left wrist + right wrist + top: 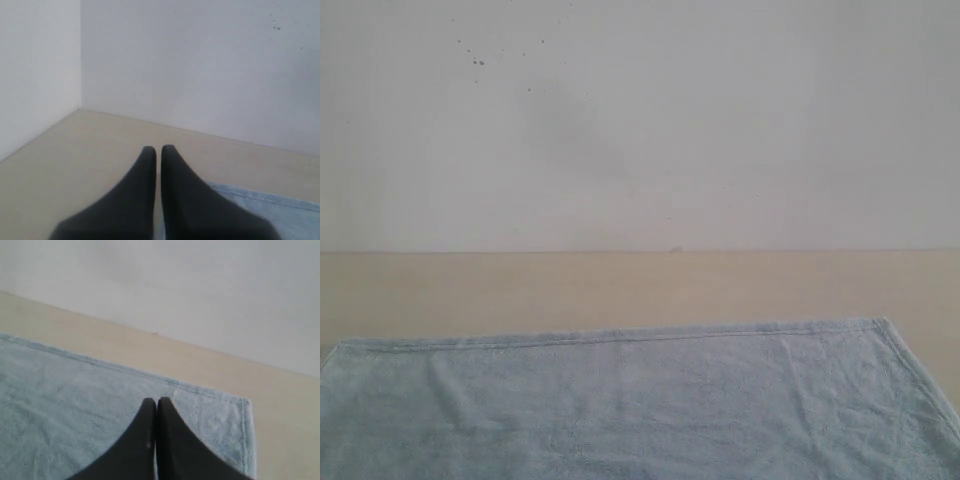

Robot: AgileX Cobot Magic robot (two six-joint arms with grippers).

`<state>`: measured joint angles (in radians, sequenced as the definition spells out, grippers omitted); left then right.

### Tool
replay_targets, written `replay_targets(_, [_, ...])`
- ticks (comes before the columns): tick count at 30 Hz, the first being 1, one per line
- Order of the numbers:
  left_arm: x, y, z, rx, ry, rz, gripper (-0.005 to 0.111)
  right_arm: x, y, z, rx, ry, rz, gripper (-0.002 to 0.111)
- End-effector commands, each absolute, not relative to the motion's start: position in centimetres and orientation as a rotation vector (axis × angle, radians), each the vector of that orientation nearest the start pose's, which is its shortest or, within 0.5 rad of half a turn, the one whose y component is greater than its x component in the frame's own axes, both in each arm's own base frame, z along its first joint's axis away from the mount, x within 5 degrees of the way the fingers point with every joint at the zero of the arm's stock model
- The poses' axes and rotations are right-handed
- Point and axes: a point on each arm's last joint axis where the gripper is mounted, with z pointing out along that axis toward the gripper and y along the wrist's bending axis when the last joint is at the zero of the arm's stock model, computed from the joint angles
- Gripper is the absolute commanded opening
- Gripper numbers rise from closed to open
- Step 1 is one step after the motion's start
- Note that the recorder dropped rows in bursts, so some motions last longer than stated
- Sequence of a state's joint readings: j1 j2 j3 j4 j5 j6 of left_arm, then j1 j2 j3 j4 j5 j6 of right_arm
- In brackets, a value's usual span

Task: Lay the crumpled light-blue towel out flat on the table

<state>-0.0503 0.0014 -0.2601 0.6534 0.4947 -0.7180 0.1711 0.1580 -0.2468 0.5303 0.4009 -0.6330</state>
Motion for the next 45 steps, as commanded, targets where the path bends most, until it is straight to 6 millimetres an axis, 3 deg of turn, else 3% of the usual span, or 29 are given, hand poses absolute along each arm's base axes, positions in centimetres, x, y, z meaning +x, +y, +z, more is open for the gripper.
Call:
replay_targets(1, [3.6,1.8,26.1,-0.261,1.616,-0.035,0.004,4.2,2.3,26.1,-0.357,1.575,0.185,0.0])
replay_targets(5, [4.4,1.2,24.1,-0.248,1.638,-0.12,0.004,4.7,1.2,26.2,-0.246,1.402,0.062,0.0])
replay_targets(10, [5.4,0.6,20.8,-0.161,1.657,-0.117,0.004,5.5,1.0,23.3,-0.245,1.44,0.009,0.0])
replay_targets(18, [5.1,0.5,22.8,-0.142,1.584,-0.125,0.004,5.6,1.1,22.8,-0.261,1.476,0.025,0.0])
replay_targets(34, [5.1,0.5,22.9,-0.137,1.574,-0.131,0.004,5.6,1.2,22.7,-0.257,1.481,0.031,0.0])
replay_targets(40, [5.6,0.5,19.7,-0.158,1.683,-0.121,0.004,5.5,1.2,22.5,-0.265,1.491,0.033,0.0])
replay_targets(45, [5.4,0.7,18.4,-0.29,1.792,-0.182,0.004,5.8,1.1,20.8,-0.351,1.517,-0.067,0.0])
